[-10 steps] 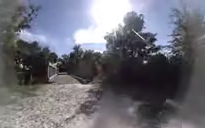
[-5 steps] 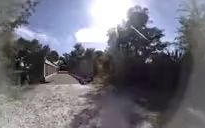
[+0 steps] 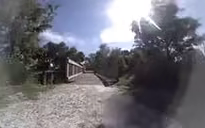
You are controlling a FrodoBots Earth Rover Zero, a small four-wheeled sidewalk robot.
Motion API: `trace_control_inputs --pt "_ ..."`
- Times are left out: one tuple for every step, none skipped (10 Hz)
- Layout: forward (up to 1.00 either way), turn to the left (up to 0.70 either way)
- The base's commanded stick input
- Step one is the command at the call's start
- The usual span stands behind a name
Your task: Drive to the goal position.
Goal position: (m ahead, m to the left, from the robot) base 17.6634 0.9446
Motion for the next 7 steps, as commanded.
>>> trace_control_inputs --pt "0.85 0.28" --pt "0.85 0.24" --pt "0.85 0.00" --pt "0.85 0.00" --pt "0.85 0.00" --pt "0.85 0.00" --pt "0.85 0.00"
